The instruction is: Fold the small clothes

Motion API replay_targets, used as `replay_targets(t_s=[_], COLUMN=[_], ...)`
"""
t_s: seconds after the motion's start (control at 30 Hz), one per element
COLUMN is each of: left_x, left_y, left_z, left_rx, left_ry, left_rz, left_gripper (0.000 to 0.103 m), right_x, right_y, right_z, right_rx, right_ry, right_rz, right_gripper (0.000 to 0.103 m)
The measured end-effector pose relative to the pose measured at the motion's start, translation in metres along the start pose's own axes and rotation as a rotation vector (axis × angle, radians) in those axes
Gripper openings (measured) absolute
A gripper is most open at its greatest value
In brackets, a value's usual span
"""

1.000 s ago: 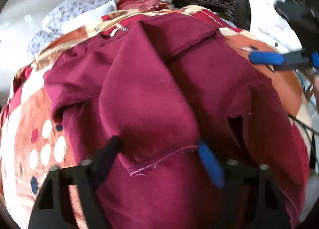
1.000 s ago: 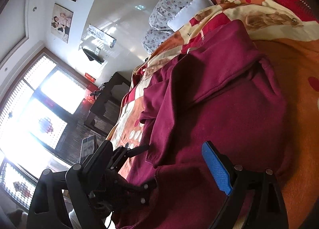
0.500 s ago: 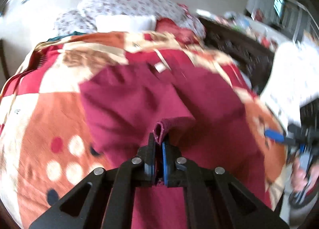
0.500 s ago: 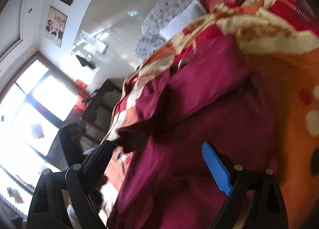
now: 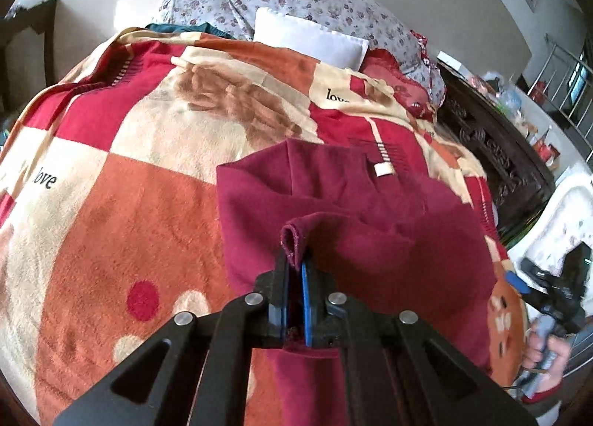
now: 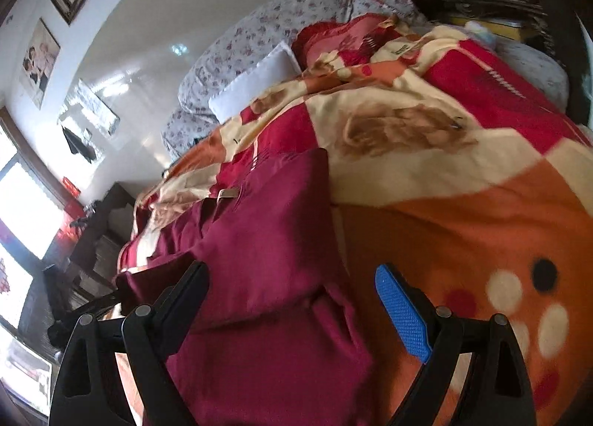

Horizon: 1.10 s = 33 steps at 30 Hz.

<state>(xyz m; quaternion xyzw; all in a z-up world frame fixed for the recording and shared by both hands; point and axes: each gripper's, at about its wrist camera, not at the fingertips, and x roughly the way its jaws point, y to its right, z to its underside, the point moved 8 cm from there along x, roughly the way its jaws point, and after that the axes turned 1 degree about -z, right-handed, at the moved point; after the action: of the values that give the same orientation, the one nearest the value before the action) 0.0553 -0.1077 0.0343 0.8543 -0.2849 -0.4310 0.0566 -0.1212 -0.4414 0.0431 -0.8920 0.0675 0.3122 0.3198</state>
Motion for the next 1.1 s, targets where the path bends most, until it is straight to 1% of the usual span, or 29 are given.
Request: replay_targets(t_s=[0.07,0.1,0.13,0.17,0.2,0.3,0.33,0.37,0.43,0.5,0.53,0.6,0.63,0.67,0.73,0.8,0.87,0.9,0.93,1.03,1.07,1.1], left_x=[0.001,0.000,0.000,0.000,-0.001,-0.003,-0.004,-0.004,0.001,0.015,0.025,0.047,0.057,0.062,0.060,0.049,0.034,0.027,0.024,0.022,0.026,0.031], left_y=[0.004,0.008,0.012,0.015,0.020,0.033,0.038,0.041,0.040,0.028,0.017,-0.003,-0.014,-0.020,-0.024,-0.021,-0.016,-0.011,-0.007,0.011,0.015,0.018], left_z=[-0.005,-0.007,-0.010,-0.012,-0.016,-0.025,-0.029,-0.031,-0.031,-0.024,-0.018,-0.004,0.004,0.007,0.007,0.002,-0.005,-0.008,-0.008,-0.003,0.000,0.003], left_rx=[0.004,0.008,0.011,0.016,0.027,0.045,0.049,0.052,0.057,0.049,0.030,-0.025,-0.061,-0.080,-0.108,-0.098,-0.053,-0.030,-0.020,0.008,0.018,0.027], left_ry=[0.007,0.010,0.013,0.016,0.021,0.035,0.041,0.047,0.053,0.032,0.006,-0.058,-0.089,-0.099,-0.085,-0.053,-0.002,0.022,0.029,0.027,0.022,0.013], left_rz=[-0.003,0.004,0.013,0.017,0.021,0.045,0.063,0.071,0.044,-0.018,-0.045,-0.074,-0.082,-0.082,-0.051,-0.049,-0.097,-0.110,-0.105,-0.067,-0.065,-0.067], left_gripper=[0.005,0.005,0.005,0.005,0.005,0.005,0.005,0.005,0.006,0.006,0.006,0.007,0.010,0.011,0.011,0.013,0.014,0.016,0.020,0.025,0.026,0.028], right_x=[0.023,0.033,0.047,0.057,0.063,0.059,0.052,0.044,0.033,0.032,0.037,0.048,0.049,0.046,0.029,0.011,-0.002,-0.005,-0.006,0.003,0.007,0.011], right_y=[-0.003,-0.003,-0.003,-0.002,-0.001,-0.001,-0.003,-0.002,0.003,0.017,0.026,0.035,0.038,0.041,0.043,0.034,0.016,0.007,-0.002,-0.018,-0.020,-0.020], right_z=[-0.006,-0.008,-0.008,-0.008,-0.008,-0.013,-0.016,-0.019,-0.025,-0.028,-0.026,-0.019,-0.018,-0.019,-0.023,-0.024,-0.020,-0.016,-0.010,0.009,0.014,0.018], right_rx=[-0.010,-0.013,-0.029,-0.055,-0.084,-0.121,-0.147,-0.163,-0.160,-0.140,-0.113,-0.081,-0.068,-0.048,0.000,-0.011,-0.068,-0.097,-0.126,-0.163,-0.174,-0.190], right_ry=[-0.025,-0.040,-0.067,-0.090,-0.101,-0.075,-0.051,-0.026,0.008,0.017,0.000,-0.030,-0.028,-0.014,0.034,0.068,0.067,0.057,0.039,-0.028,-0.045,-0.062], right_rz=[0.021,0.027,0.036,0.058,0.091,0.099,0.109,0.121,0.148,0.187,0.189,0.179,0.179,0.179,0.187,0.165,0.120,0.102,0.086,0.053,0.047,0.061], right_gripper=[0.094,0.089,0.071,0.056,0.035,0.023,0.020,0.018,0.012,0.010,0.010,0.011,0.013,0.017,0.042,0.043,0.043,0.043,0.043,0.043,0.042,0.041])
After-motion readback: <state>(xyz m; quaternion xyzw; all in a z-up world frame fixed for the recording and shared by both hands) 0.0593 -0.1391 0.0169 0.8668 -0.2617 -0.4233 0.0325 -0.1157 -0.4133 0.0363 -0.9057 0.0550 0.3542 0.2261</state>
